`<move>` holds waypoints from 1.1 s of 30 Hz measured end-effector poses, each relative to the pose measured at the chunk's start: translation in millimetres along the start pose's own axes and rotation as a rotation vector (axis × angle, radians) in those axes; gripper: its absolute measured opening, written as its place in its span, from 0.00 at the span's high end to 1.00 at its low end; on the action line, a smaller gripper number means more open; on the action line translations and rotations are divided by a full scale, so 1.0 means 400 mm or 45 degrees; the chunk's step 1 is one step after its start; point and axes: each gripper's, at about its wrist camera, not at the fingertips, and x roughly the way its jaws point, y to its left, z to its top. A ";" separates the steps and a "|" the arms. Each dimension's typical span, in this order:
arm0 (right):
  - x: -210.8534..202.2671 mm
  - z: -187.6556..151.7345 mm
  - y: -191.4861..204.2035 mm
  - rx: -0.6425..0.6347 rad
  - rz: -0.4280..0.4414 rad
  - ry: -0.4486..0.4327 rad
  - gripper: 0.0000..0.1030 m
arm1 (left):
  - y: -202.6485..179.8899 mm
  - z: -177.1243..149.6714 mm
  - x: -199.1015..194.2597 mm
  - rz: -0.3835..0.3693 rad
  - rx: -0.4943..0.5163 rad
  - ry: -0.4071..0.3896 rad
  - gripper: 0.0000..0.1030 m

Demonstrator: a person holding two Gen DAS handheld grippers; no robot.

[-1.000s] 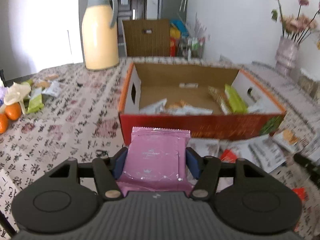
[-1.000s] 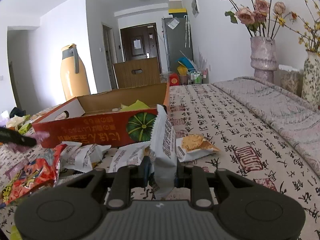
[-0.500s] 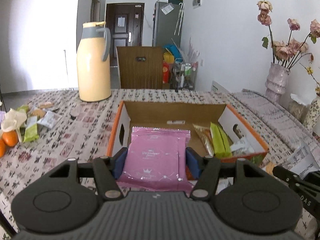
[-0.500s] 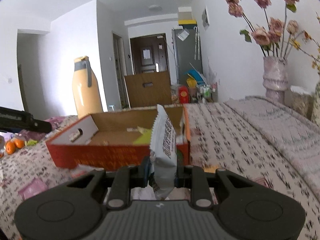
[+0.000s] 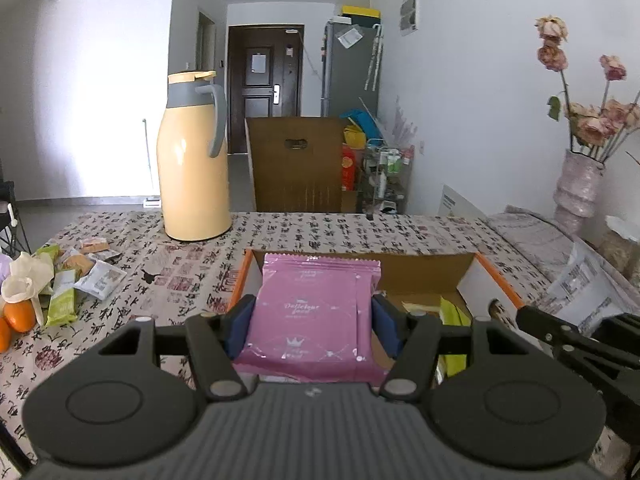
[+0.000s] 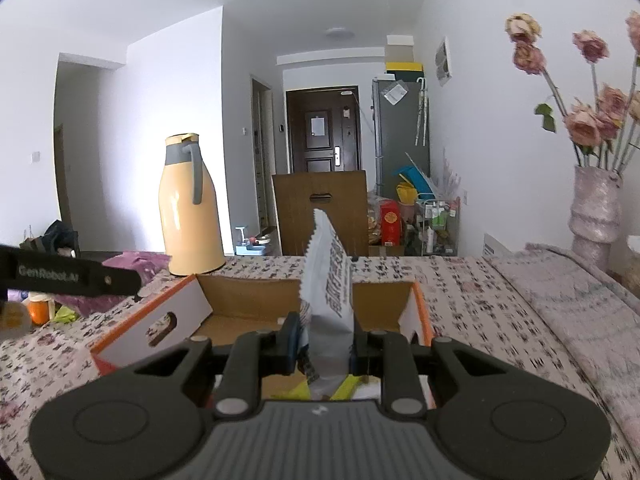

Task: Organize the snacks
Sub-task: 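Carry the white and pink packets over the cardboard box, then open both tools to drop the packets into the box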

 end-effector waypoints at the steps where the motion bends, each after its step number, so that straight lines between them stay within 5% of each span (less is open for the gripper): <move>1: 0.016 0.008 0.005 -0.005 0.003 0.002 0.79 | 0.000 0.004 0.011 0.009 -0.007 -0.004 0.39; 15: 0.163 -0.010 0.011 0.043 0.024 0.076 0.79 | 0.010 -0.038 0.141 0.030 -0.038 0.007 0.39; 29: 0.171 -0.036 0.009 0.075 0.022 0.129 0.77 | 0.014 -0.053 0.123 0.013 -0.061 -0.035 0.36; 31: 0.166 -0.040 0.006 0.087 0.020 0.132 0.62 | 0.015 -0.051 0.108 0.032 -0.070 -0.070 0.12; 33: 0.161 -0.042 0.004 0.093 0.003 0.122 0.28 | 0.014 -0.050 0.097 0.061 -0.076 -0.107 0.00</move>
